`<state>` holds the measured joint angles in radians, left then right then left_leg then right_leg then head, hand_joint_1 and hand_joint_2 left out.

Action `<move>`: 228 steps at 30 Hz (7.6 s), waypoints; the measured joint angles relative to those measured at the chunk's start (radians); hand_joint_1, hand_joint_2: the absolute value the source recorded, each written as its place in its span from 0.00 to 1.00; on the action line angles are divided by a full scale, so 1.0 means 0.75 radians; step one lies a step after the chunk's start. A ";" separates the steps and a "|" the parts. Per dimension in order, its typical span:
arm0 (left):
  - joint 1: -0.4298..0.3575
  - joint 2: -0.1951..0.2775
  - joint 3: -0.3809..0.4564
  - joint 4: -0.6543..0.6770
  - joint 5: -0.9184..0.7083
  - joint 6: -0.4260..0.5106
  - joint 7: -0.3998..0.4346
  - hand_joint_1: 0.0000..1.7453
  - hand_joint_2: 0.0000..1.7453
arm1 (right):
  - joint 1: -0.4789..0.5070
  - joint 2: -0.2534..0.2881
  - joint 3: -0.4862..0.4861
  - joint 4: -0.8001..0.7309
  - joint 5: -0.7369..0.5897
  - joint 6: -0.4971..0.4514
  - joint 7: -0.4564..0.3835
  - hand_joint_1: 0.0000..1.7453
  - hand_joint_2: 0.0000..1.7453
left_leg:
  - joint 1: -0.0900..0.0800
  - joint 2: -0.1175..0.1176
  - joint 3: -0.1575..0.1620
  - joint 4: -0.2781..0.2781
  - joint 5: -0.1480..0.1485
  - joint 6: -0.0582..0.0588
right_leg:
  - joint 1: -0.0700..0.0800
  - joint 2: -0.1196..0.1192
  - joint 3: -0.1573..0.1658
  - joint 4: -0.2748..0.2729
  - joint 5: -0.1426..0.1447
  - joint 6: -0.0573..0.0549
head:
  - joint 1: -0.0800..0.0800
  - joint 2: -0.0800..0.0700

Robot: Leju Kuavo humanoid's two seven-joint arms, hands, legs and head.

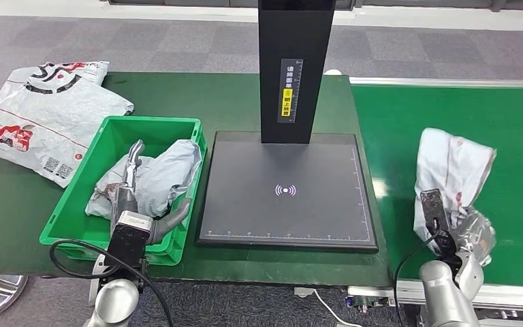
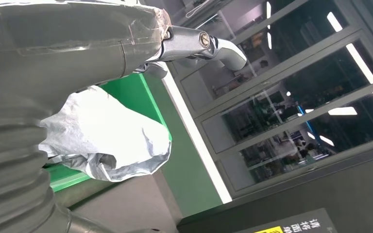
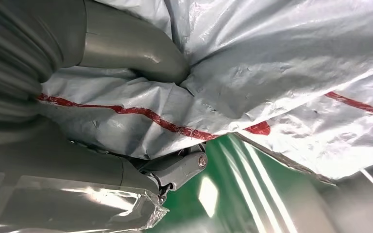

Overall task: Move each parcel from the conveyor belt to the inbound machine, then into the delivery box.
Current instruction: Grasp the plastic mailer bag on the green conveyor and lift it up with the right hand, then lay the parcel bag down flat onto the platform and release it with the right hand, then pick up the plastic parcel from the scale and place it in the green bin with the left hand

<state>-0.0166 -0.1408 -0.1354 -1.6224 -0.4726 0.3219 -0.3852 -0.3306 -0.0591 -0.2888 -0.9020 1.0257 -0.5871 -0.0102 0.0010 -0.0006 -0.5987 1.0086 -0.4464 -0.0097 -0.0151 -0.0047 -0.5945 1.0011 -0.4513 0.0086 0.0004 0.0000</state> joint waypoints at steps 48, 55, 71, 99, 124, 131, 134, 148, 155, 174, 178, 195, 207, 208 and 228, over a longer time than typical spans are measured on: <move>-0.169 -0.034 -0.081 0.151 0.035 -0.054 -0.007 0.00 1.00 | -0.304 0.370 0.845 0.172 -0.158 0.416 0.130 1.00 1.00 | 0.002 0.000 -0.001 0.000 0.004 -0.004 | 0.001 0.002 -0.002 0.001 0.003 -0.001 | -0.001 0.000; -0.171 -0.034 -0.081 0.160 0.034 -0.054 -0.005 0.00 1.00 | -0.330 0.370 0.862 0.234 -0.112 0.479 0.229 0.00 1.00 | 0.002 0.001 -0.001 0.000 0.004 -0.004 | 0.001 0.002 -0.002 0.001 0.003 -0.001 | 0.000 0.000; -0.168 -0.032 -0.081 0.167 0.033 -0.054 -0.005 0.00 1.00 | -0.350 0.370 0.879 0.238 -0.070 0.463 0.265 0.00 1.00 | 0.002 0.001 -0.001 0.000 0.004 -0.004 | 0.001 0.002 -0.002 0.001 0.003 -0.001 | -0.001 0.000; -0.108 -0.032 -0.081 0.107 -0.019 -0.031 -0.005 0.00 1.00 | 0.090 0.310 0.617 -0.891 -0.257 -0.150 -0.499 0.00 1.00 | 0.002 0.001 -0.001 0.000 0.002 -0.003 | 0.001 0.003 -0.003 0.000 0.002 -0.001 | 0.000 0.000; -0.070 -0.029 -0.081 0.062 -0.057 -0.032 0.019 0.00 1.00 | 0.263 0.377 0.124 -1.003 -0.248 -0.150 -0.616 0.00 1.00 | 0.001 0.001 0.000 0.000 0.001 -0.001 | 0.001 0.002 -0.002 0.000 0.001 -0.001 | 0.000 0.000; -0.070 -0.029 -0.081 0.062 -0.057 -0.032 0.019 0.00 1.00 | 0.269 0.385 0.094 -1.003 -0.242 -0.150 -0.616 0.00 1.00 | 0.001 0.001 0.000 0.000 0.001 -0.001 | 0.001 0.002 -0.002 0.000 0.001 -0.001 | 0.000 0.000; -0.070 -0.029 -0.081 0.062 -0.057 -0.032 0.019 0.00 1.00 | 0.271 0.387 0.091 -1.003 -0.242 -0.150 -0.616 0.00 1.00 | 0.001 0.001 0.000 0.000 0.001 -0.001 | 0.001 0.002 -0.002 0.000 0.001 -0.001 | -0.001 0.000; -0.074 -0.029 -0.081 0.069 -0.133 -0.072 0.045 0.00 1.00 | 0.419 0.383 -0.015 -0.911 -0.327 -0.150 -0.454 0.00 1.00 | 0.001 0.000 0.000 0.000 0.000 0.000 | 0.001 0.001 -0.002 -0.001 0.000 0.000 | 0.000 0.000; -0.429 -0.091 -0.236 0.395 -0.445 -0.207 0.149 0.00 1.00 | 0.339 0.364 0.028 -0.725 -0.310 -0.142 -0.407 0.00 1.00 | 0.000 -0.004 -0.003 0.000 0.007 0.002 | -0.001 -0.005 -0.002 -0.001 0.005 0.003 | 0.000 0.000; -0.915 -0.229 -0.460 1.288 -0.571 -0.233 0.179 0.00 1.00 | 0.292 0.340 0.123 -0.578 -0.287 -0.131 -0.378 0.00 1.00 | -0.002 -0.004 -0.004 0.001 0.009 0.002 | -0.002 -0.003 -0.003 -0.001 0.009 0.003 | 0.000 0.000; -0.961 -0.238 -0.490 1.434 -0.574 -0.340 0.189 0.00 1.00 | 0.280 0.336 0.137 -0.558 -0.300 -0.137 -0.380 0.00 1.00 | -0.002 -0.003 -0.004 0.001 0.009 0.002 | -0.002 -0.002 -0.003 -0.001 0.009 0.003 | 0.000 0.000; -1.050 -0.264 -0.564 1.635 -0.617 -0.558 0.202 0.00 1.00 | 0.253 0.333 0.193 -0.478 -0.302 -0.146 -0.400 0.00 1.00 | -0.002 -0.004 -0.004 0.001 0.009 0.002 | -0.002 -0.003 -0.004 0.000 0.009 0.003 | 0.000 0.000; -1.090 -0.281 -0.587 1.658 -0.613 -0.535 0.232 0.75 1.00 | 0.258 0.333 0.249 -0.469 -0.314 -0.139 -0.389 0.00 1.00 | -0.002 -0.003 -0.004 0.001 0.009 0.002 | -0.002 -0.003 -0.004 0.000 0.009 0.003 | 0.000 0.000; -1.092 -0.281 -0.587 1.660 -0.608 -0.530 0.238 0.99 1.00 | 0.260 0.333 0.253 -0.469 -0.315 -0.139 -0.386 0.00 1.00 | -0.002 -0.003 -0.004 0.001 0.009 0.002 | -0.002 -0.003 -0.004 0.000 0.009 0.003 | 0.000 0.000; -1.051 -0.251 -0.587 1.719 -0.583 -0.469 0.262 1.00 1.00 | 0.325 0.333 0.277 -0.616 -0.340 -0.105 -0.380 0.00 1.00 | -0.002 -0.004 -0.005 0.001 0.009 0.002 | -0.002 -0.003 -0.004 0.000 0.008 0.003 | 0.000 0.000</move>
<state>-0.8045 -0.3288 -0.5760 -0.3334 -0.9097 -0.0296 -0.1889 -0.0871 0.1907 -0.0809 -1.3639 0.7704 -0.6658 -0.2952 -0.0002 -0.0035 -0.6023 1.0091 -0.4398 -0.0081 -0.0165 -0.0070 -0.5972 1.0008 -0.4449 0.0110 0.0004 0.0001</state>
